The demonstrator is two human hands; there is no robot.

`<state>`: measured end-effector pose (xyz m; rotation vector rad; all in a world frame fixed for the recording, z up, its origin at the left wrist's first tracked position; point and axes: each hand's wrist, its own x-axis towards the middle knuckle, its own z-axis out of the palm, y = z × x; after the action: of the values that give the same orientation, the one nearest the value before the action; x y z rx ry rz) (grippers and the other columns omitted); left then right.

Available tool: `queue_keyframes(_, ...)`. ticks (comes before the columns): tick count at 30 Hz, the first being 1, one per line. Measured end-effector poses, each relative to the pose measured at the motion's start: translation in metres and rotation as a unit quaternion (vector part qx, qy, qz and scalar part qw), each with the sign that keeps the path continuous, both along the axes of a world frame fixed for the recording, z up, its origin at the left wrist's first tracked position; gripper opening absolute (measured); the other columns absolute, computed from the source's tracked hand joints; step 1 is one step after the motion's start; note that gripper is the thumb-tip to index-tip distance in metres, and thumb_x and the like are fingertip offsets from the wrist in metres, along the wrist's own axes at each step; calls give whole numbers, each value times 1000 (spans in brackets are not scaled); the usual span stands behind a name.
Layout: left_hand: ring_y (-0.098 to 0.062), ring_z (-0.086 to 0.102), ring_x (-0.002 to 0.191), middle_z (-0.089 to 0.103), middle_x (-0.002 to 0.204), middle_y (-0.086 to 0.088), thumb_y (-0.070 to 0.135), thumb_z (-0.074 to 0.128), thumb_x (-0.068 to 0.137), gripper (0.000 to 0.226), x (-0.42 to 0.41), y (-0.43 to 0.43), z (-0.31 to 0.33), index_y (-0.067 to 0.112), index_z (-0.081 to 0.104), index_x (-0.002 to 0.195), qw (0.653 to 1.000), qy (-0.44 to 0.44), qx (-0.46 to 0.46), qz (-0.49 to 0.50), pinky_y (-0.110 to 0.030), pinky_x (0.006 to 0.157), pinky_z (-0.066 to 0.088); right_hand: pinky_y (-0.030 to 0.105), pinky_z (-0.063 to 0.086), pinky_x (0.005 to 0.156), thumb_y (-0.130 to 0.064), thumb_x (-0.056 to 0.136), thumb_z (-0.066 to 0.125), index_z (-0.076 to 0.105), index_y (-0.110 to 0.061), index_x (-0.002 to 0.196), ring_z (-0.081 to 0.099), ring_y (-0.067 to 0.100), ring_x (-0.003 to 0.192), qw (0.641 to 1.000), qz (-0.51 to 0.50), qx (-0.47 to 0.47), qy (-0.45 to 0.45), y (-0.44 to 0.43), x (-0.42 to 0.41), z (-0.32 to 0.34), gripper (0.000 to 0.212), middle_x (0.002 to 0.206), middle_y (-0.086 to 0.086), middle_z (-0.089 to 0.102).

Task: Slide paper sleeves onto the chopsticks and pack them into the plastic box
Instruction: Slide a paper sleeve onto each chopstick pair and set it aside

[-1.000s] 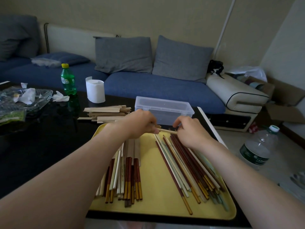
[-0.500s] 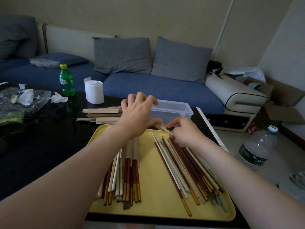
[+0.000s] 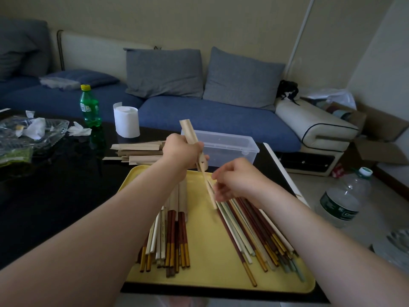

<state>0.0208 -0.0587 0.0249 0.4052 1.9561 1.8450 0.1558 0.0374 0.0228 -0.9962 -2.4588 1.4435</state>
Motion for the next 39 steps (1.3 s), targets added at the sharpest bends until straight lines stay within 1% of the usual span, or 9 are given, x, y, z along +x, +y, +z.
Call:
queue_keyframes(3, -21, 80, 75, 73, 105, -16, 21, 72, 99, 29, -2, -6, 1, 8, 60, 122, 999, -7, -32, -29, -30, 53, 62, 38, 70, 71, -9, 101, 69, 75, -8, 99, 80, 20, 64, 969, 10, 205, -134, 8, -2, -7, 7, 77, 12, 80)
queue_keyframes(9, -22, 77, 78, 75, 104, -17, 21, 62, 106, 28, -2, -11, 3, 8, 57, 130, 992, -33, -88, -78, -30, 50, 60, 37, 70, 71, -9, 90, 83, 68, -1, 110, 81, 20, 67, 935, 43, 191, -297, 5, -4, -13, 26, 82, 15, 81)
queue_keyframes(13, -26, 77, 85, 72, 108, -21, 6, 58, 105, 43, 0, -8, 3, 2, 41, 144, 983, -47, -127, -122, -36, 63, 66, 37, 70, 70, -8, 91, 80, 62, 0, 112, 81, 21, 66, 929, 42, 215, -297, 1, -7, -15, 29, 80, 16, 80)
queue_keyframes(16, -29, 78, 89, 72, 109, -22, 3, 60, 103, 40, 1, -6, 3, 0, 46, 140, 980, -40, -136, -139, -41, 77, 66, 36, 69, 66, -15, 91, 80, 65, -1, 103, 81, 21, 64, 933, 37, 218, -283, -4, -5, -11, 23, 80, 15, 79)
queue_keyframes(21, -26, 80, 76, 75, 104, -21, 3, 55, 106, 34, -3, -7, 2, -4, 49, 139, 982, -59, -110, -139, -36, 59, 65, 35, 67, 59, -23, 93, 72, 68, -1, 96, 78, 25, 57, 974, 0, 170, -150, 2, -1, 1, 22, 72, 15, 78)
queue_keyframes(25, -26, 80, 83, 75, 106, -20, 8, 57, 106, 34, -8, -8, 1, 1, 53, 139, 991, -53, -68, -107, -34, 60, 65, 30, 59, 56, -20, 98, 66, 69, -4, 98, 78, 23, 65, 994, 68, 56, -58, 1, 7, 13, 17, 75, 9, 79)
queue_keyframes(31, -27, 80, 86, 75, 107, -21, 11, 59, 106, 22, -12, -12, 4, -1, 60, 124, 996, -58, -13, -61, -32, 63, 65, 26, 57, 55, -10, 98, 62, 70, -1, 103, 77, 23, 73, 961, 213, 21, -176, -2, 13, 17, 13, 92, 15, 82)
queue_keyframes(35, -27, 80, 86, 75, 107, -21, 12, 57, 107, 25, -14, -15, 4, -2, 59, 127, 997, -59, 13, -51, -28, 56, 62, 26, 58, 56, -10, 99, 62, 70, -2, 103, 77, 25, 75, 953, 224, 18, -203, -3, 13, 18, 12, 93, 16, 82)
queue_keyframes(39, -25, 80, 87, 75, 109, -19, 12, 58, 107, 25, -13, -15, 2, -1, 59, 128, 995, -53, 21, -81, -33, 66, 65, 28, 60, 60, -9, 100, 61, 71, 5, 114, 77, 25, 77, 964, 201, -3, -175, 0, 12, 17, 22, 94, 17, 81)
